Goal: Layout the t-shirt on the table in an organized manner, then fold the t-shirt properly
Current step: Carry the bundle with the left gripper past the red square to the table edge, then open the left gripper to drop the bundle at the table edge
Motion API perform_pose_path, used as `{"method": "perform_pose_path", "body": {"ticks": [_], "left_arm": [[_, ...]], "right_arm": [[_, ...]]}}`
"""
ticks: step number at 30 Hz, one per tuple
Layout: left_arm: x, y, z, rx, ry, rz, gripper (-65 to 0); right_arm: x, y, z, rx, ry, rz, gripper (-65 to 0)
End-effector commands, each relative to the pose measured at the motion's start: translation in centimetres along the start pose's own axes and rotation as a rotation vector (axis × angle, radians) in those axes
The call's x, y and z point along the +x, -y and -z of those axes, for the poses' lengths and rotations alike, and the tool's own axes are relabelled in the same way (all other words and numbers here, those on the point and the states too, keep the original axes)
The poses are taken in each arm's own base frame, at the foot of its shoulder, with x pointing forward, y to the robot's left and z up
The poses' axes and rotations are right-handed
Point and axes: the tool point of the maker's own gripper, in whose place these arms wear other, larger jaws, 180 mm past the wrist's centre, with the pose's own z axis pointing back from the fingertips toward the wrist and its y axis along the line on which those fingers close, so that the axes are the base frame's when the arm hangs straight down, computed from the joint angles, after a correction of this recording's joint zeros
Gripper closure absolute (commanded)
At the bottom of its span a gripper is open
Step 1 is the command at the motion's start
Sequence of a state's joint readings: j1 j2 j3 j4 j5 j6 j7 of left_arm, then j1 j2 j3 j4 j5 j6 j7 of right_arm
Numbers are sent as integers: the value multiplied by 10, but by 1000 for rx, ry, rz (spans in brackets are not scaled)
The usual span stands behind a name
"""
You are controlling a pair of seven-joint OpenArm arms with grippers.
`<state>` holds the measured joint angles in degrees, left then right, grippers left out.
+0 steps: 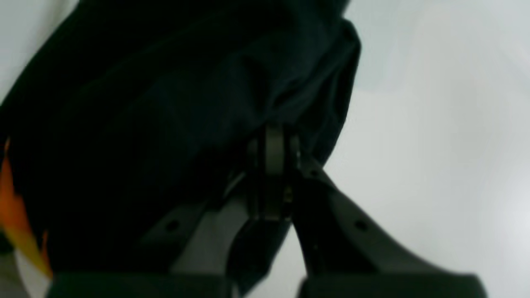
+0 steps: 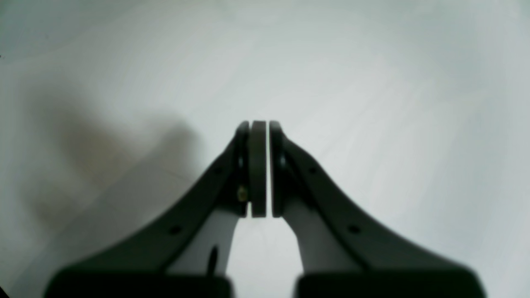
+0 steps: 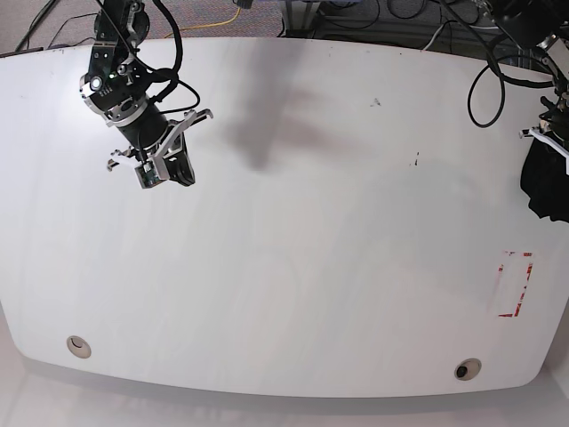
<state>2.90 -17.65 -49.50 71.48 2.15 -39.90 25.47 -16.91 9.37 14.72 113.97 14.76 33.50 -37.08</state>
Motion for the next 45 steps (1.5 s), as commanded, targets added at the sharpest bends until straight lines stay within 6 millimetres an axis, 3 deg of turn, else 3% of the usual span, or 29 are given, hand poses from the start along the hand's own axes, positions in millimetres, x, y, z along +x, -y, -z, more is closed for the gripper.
{"method": "perform_pose_path", "body": {"ticks": [1, 4, 10, 16, 22, 25, 40, 45], "left_arm": [[25, -7, -5, 15, 66, 28, 0], [31, 1, -4, 1, 74, 54, 0], [36, 48, 7, -88, 87, 86, 0], [63, 68, 19, -131, 130, 97, 0], [67, 74, 30, -150, 131, 57, 0], [69, 72, 33, -149, 132, 46, 0], [54, -11, 23, -22, 82, -16, 0], [54, -15, 21, -15, 85, -12, 0]], "right_arm": [[16, 1, -3, -2, 56, -16, -8], [16, 1, -3, -2, 56, -16, -8], [16, 1, -3, -2, 56, -16, -8], [16, 2, -3, -3, 57, -17, -8], [16, 2, -3, -3, 57, -17, -8], [16, 2, -3, -4, 57, -18, -8], [15, -1, -4, 20, 54, -43, -8], [15, -1, -4, 21, 54, -42, -8]]}}
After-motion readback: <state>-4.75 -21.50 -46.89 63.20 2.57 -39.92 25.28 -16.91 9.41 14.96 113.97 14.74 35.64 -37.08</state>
